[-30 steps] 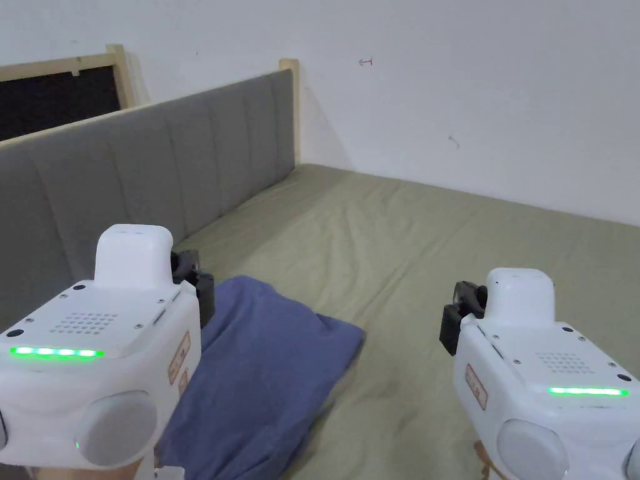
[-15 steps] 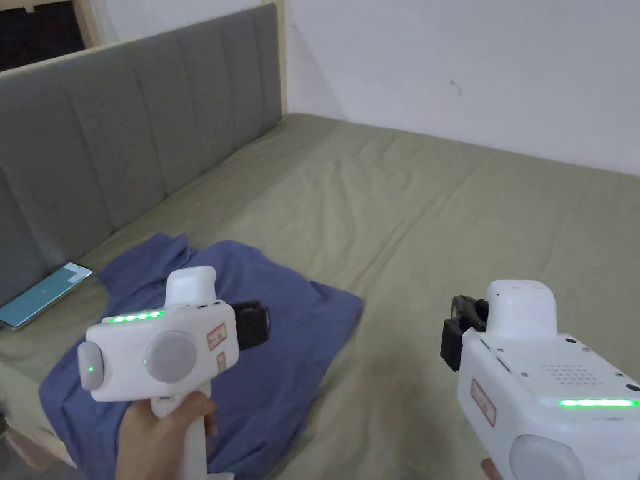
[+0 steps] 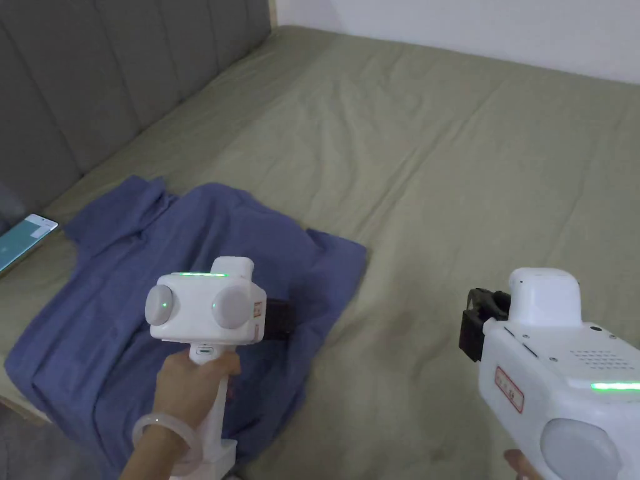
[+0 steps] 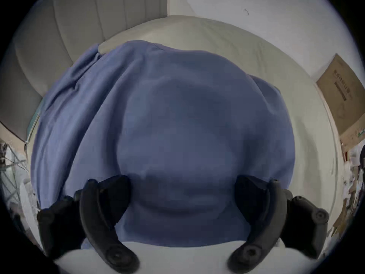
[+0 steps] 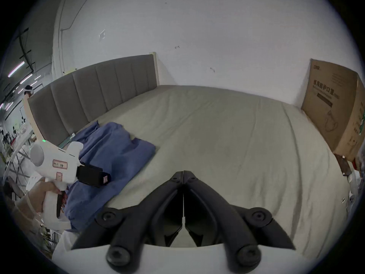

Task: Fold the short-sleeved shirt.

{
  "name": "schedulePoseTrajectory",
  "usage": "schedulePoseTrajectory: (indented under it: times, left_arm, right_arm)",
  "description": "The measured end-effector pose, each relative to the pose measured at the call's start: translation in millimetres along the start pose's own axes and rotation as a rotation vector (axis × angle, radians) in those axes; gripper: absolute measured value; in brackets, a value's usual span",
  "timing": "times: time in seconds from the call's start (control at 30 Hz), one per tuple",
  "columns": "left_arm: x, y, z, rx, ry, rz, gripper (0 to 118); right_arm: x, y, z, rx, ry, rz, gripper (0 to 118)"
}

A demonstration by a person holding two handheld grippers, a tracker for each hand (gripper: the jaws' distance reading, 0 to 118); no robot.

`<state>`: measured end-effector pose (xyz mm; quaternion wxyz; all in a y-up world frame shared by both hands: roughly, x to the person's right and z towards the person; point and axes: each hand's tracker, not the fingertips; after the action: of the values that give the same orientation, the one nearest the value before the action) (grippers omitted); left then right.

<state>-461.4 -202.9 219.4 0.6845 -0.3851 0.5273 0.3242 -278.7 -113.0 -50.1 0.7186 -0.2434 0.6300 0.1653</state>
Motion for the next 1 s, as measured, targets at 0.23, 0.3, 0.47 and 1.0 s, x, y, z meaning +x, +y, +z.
schedulePoseTrajectory:
  times: [0.23,0.3,0.47,1.0]
  left_arm:
    - [-4.6,4.0,12.7,0.070,0.053,0.023,47]
    - [-9.5,8.0,11.6,0.053,0.107,0.023,12]
    - [-22.1,11.7,25.3,0.043,0.013,0.088,6]
    - [56.2,95.9,205.2,0.390,-0.334,0.022,5]
  right_arm:
    - [8.5,-6.4,0.7,-0.027,-0.031,-0.015,0]
    - [11.8,-6.9,4.1,-0.028,-0.030,-0.038,0]
    - [20.8,-7.3,15.1,-0.018,-0.048,-0.060,0]
    - [69.8,6.8,88.7,0.111,-0.126,-0.183,0]
